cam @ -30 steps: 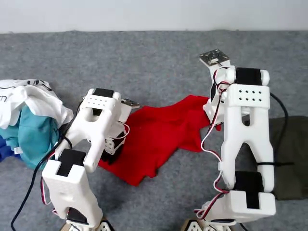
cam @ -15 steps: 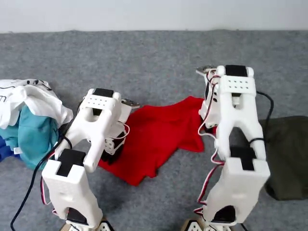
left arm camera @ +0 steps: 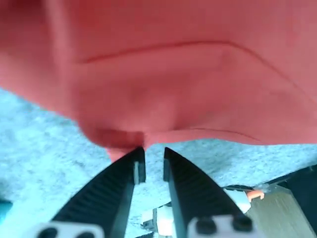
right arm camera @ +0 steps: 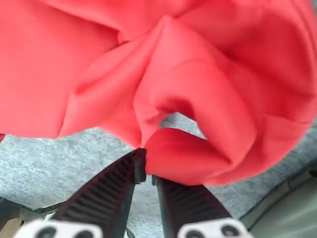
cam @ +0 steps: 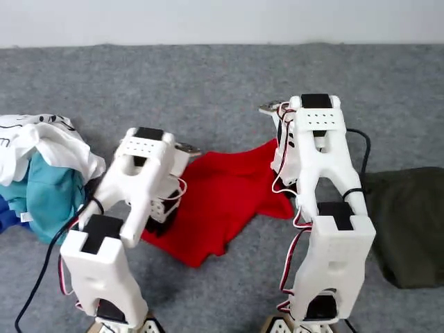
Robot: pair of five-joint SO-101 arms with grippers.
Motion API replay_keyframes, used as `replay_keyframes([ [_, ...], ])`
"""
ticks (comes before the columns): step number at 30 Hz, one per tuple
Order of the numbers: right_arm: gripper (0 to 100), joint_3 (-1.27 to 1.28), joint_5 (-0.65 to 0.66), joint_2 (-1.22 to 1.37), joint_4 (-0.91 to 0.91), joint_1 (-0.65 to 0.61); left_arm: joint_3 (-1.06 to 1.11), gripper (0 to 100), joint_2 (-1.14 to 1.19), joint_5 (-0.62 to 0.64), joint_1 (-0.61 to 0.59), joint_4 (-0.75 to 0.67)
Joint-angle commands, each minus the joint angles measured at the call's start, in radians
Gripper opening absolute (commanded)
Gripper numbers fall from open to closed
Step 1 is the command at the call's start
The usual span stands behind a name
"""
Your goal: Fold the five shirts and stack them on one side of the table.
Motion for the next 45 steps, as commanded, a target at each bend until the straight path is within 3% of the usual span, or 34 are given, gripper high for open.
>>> replay_keyframes([
  [1,1.0,-0.034,-0.014,-0.010,0.039,-0.019,-0.045,8,-0.017,0.000,-0.081,0.031],
  [5,2.8,-0.034,-0.015,-0.010,0.041,-0.044,-0.090,8,-0.017,0.000,-0.149,0.034],
  [10,17.4,-0.052,0.017,-0.010,0.041,-0.053,-0.105,12,-0.006,-0.074,-0.150,0.034],
  [20,17.7,-0.135,0.044,-0.010,0.044,0.004,-0.107,13,0.196,-0.104,-0.152,0.025],
  [26,17.7,-0.135,0.044,-0.008,0.044,0.022,-0.107,2,0.265,-0.101,-0.149,-0.041],
  [36,17.5,-0.140,0.040,-0.008,0.041,0.025,-0.257,1,-0.002,-0.089,-0.150,0.032],
  [38,13.9,-0.169,0.037,-0.008,0.041,0.025,-0.291,1,-0.097,-0.046,-0.149,0.031],
  [41,0.5,-0.245,0.037,-0.008,0.039,0.025,-0.335,1,-0.213,0.003,-0.149,0.031],
  [45,0.6,-0.348,-0.025,-0.016,0.041,0.025,-0.354,1,-0.325,0.040,-0.149,0.031],
])
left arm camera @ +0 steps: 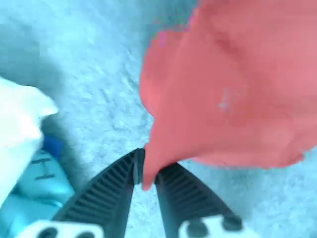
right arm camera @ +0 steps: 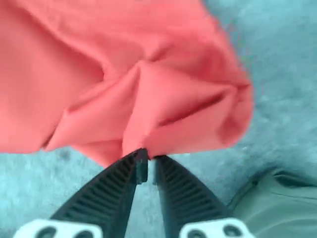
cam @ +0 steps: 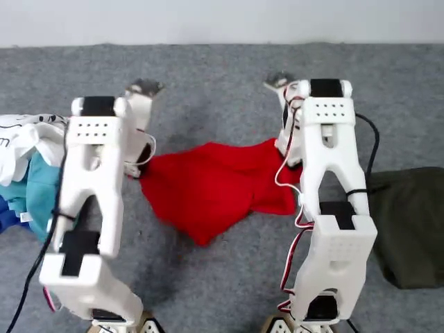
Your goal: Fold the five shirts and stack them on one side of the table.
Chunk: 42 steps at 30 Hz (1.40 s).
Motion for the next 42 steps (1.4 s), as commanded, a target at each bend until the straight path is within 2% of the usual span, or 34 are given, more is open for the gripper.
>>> replay_keyframes([
  [1,1.3,-0.106,-0.057,-0.031,0.041,0.008,-0.039,1,-0.135,0.037,-0.003,0.023],
  [8,1.0,-0.186,-0.092,-0.213,0.041,0.008,-0.042,1,-0.322,0.077,-0.006,0.006],
  [20,1.0,-0.123,-0.094,-0.657,0.039,0.008,-0.042,1,-0.850,0.074,-0.011,-0.021],
  [27,1.0,-0.127,-0.124,-0.974,-0.018,0.008,-0.036,1,-1.080,0.075,-0.012,-0.183],
  [33,1.0,-0.127,-0.141,-1.230,-0.102,0.012,-0.042,1,-1.181,0.077,-0.012,-0.344],
  [39,1.0,-0.123,-0.172,-1.343,-0.150,0.191,-0.077,1,-1.194,0.077,-0.063,-0.368],
  [42,1.1,-0.077,-0.178,-1.331,-0.145,0.211,-0.068,1,-1.189,0.077,-0.060,-0.368],
])
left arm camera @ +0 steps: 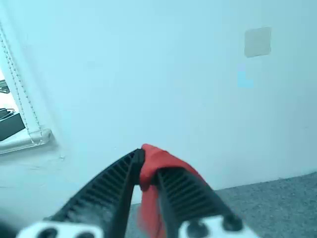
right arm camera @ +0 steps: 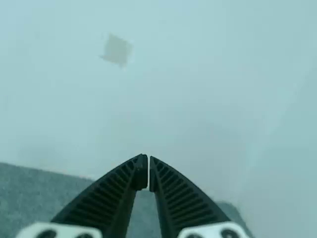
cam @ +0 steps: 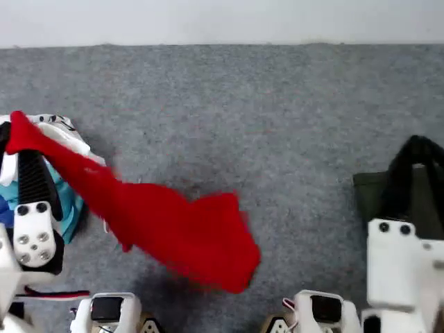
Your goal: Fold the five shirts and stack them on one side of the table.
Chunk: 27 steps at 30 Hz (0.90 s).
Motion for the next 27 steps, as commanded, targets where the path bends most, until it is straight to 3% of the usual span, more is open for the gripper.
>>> replay_keyframes([
  [1,1.1,0.071,-0.015,0.019,-0.013,0.016,-0.004,1,0.006,0.008,-0.009,-0.025],
  [4,1.3,0.209,-0.017,0.070,-0.004,-0.062,0.050,1,0.003,0.008,-0.011,-0.023],
  [10,1.7,0.583,-0.009,0.265,-0.024,-0.406,0.259,1,-0.002,0.006,-0.015,-0.025],
  [14,10.8,0.669,-0.006,0.400,-0.047,-0.559,0.449,1,-0.002,0.006,-0.015,-0.078],
  [19,18.3,0.671,-0.008,0.447,-0.085,-0.564,0.524,1,0.006,0.008,0.014,-0.180],
  [27,18.4,0.664,-0.009,0.438,-0.147,-0.521,0.587,1,0.135,0.048,0.258,-0.367],
])
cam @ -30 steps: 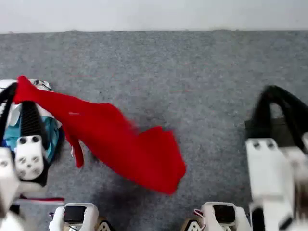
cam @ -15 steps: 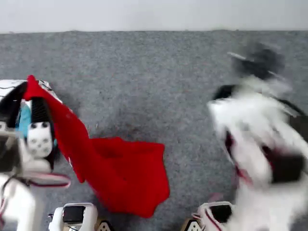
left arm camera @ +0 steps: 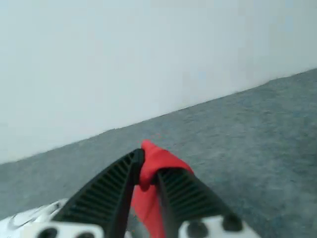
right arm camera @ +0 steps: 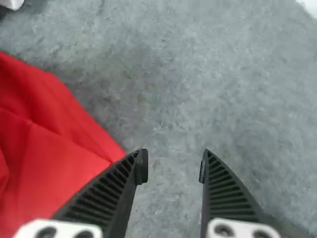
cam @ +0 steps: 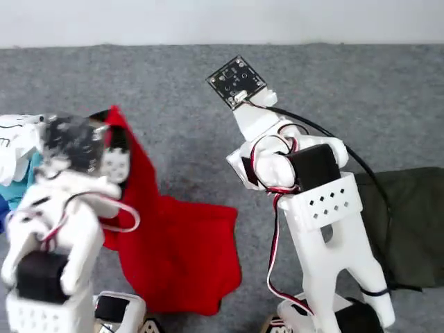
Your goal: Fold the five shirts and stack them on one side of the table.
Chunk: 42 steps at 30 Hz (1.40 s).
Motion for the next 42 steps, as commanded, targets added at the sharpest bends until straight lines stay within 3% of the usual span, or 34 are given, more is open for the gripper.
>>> replay_keyframes([
  [1,18.4,-0.011,-0.002,-0.005,-0.025,0.062,-0.045,2,0.127,0.081,0.092,-0.130],
  [4,18.4,-0.011,-0.006,-0.005,-0.030,0.185,-0.222,2,0.301,0.170,0.129,-0.241],
  [11,18.4,-0.011,-0.008,-0.007,-0.008,0.398,-0.800,7,1.011,0.175,0.140,-0.328],
  [19,18.4,-0.009,-0.008,-0.007,0.035,0.412,-1.664,8,1.892,0.173,0.250,-0.086],
  [24,18.4,-0.003,-0.002,-0.002,0.035,0.407,-2.118,11,2.236,0.173,0.221,-0.015],
  [32,18.4,0.018,0.000,0.002,0.028,0.404,-2.109,12,2.005,0.180,0.155,0.124],
  [37,18.4,0.049,0.002,0.001,0.025,0.374,-2.109,14,1.817,0.178,0.160,0.359],
  [41,18.3,0.052,0.002,-0.004,0.025,0.374,-2.104,14,1.758,0.181,0.161,0.663],
  [42,18.3,0.055,0.002,-0.002,0.025,0.375,-2.078,14,1.751,0.183,0.150,0.652],
])
